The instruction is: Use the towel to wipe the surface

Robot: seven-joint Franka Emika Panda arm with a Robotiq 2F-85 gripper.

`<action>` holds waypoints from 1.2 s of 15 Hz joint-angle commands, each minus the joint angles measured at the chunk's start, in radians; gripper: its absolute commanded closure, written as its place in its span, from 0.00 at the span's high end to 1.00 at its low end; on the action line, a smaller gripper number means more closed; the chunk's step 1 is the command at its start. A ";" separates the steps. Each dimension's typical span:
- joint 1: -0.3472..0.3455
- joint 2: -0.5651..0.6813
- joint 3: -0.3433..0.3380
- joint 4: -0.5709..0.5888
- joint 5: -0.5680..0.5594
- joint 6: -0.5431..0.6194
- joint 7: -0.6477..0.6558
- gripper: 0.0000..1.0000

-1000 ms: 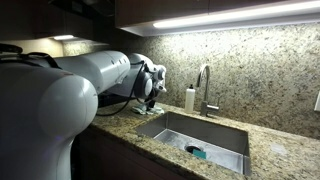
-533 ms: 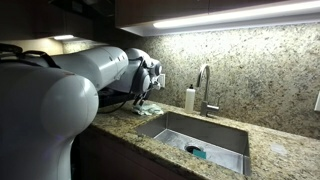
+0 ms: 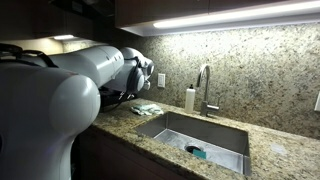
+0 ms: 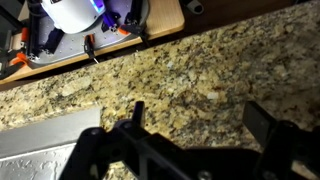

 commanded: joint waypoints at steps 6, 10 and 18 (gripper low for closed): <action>0.128 -0.082 -0.005 -0.023 -0.008 -0.022 -0.062 1.00; 0.198 -0.131 -0.006 -0.022 -0.014 -0.015 -0.058 1.00; 0.325 -0.240 -0.020 -0.012 -0.012 0.041 0.031 1.00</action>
